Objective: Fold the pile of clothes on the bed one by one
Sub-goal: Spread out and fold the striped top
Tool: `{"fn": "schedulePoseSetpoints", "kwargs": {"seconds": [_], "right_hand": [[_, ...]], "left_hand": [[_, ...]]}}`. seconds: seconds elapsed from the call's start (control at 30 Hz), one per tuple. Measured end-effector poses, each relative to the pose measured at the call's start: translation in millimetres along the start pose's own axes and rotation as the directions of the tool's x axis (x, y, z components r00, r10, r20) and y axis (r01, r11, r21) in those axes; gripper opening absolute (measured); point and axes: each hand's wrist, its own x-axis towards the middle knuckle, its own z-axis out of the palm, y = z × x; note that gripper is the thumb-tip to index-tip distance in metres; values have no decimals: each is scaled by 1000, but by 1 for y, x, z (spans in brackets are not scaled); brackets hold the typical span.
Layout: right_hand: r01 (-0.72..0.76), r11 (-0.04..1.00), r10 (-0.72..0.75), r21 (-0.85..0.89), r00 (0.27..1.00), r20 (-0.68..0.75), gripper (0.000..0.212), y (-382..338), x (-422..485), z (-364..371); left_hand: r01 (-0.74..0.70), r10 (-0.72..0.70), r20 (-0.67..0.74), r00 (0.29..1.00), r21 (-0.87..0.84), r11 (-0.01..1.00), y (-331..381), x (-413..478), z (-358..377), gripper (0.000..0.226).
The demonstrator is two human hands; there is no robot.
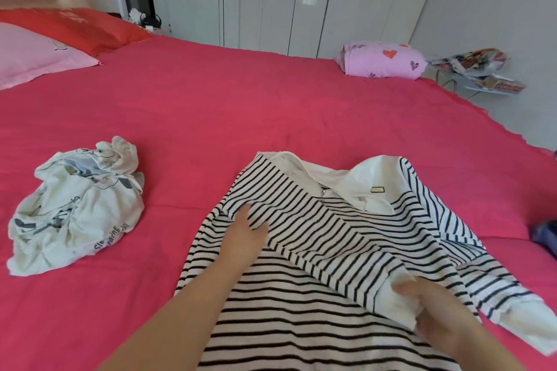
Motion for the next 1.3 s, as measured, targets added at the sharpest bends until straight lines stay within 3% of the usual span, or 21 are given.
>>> {"fn": "schedulePoseSetpoints", "kwargs": {"seconds": [0.13,0.27,0.33,0.43,0.5,0.57,0.63,0.7,0.77,0.8,0.87,0.9,0.97,1.0,1.1,1.17,1.2,1.27,1.3], "right_hand": [[45,992,-51,-122,998,-40,27,-2,6,-3],[55,972,-65,-228,997,-35,25,1,5,-3],[93,961,-85,-261,996,40,27,-1,0,-1],[132,928,-77,-347,983,166,33,2,-8,8],[132,855,-89,-501,990,108,40,9,-9,17],[131,664,-140,-736,989,50,45,12,-11,25],[122,356,-232,-927,972,39,60,8,-17,30],[94,115,-435,-989,900,34,71,3,-21,38],[274,68,-652,-959,740,165,62,3,-21,50],[381,23,-679,-924,684,265,57,6,-17,57],[460,-112,-565,-881,700,437,64,18,-9,67],[432,-164,-474,-887,754,455,71,26,-6,69],[348,-255,-352,-902,836,422,69,49,0,65],[312,-232,-302,-921,877,373,64,56,0,62],[255,-247,-338,-935,881,330,62,68,-5,51],[275,-258,-260,-926,903,341,72,54,-18,49],[355,-262,-285,-898,860,423,85,52,-17,50],[437,-121,-232,-891,860,454,104,43,-18,47],[483,-45,-261,-875,839,477,97,40,-19,44]], "left_hand": [[122,-185,-251,950,-247,961,0,33,-2,58],[55,-237,-183,954,-672,739,1,45,-7,55],[26,-281,-255,925,-696,718,4,46,-17,54],[23,-298,-395,869,-570,821,-7,50,-35,50],[71,-294,-392,872,-492,867,-19,51,-44,49],[129,-235,-398,887,-276,953,-24,49,-48,36],[112,-70,-422,904,77,991,-24,46,-48,33],[-14,161,-395,905,350,937,-15,37,-37,51],[-272,440,-250,862,505,819,-3,22,-15,57],[-362,503,-106,858,571,737,3,14,-2,59],[-401,382,184,906,663,632,0,6,20,64],[-378,255,279,926,703,602,-7,5,26,68],[-340,90,352,932,756,559,-22,6,28,75],[-326,49,360,932,771,547,-28,9,28,78],[-288,-35,363,931,791,540,-22,12,25,79],[-278,-18,341,940,796,538,-9,3,31,75],[-293,36,327,945,788,542,-3,-4,38,74],[-390,190,344,920,742,546,10,-21,58,70],[-443,245,371,896,708,550,13,-29,69,68]]}}
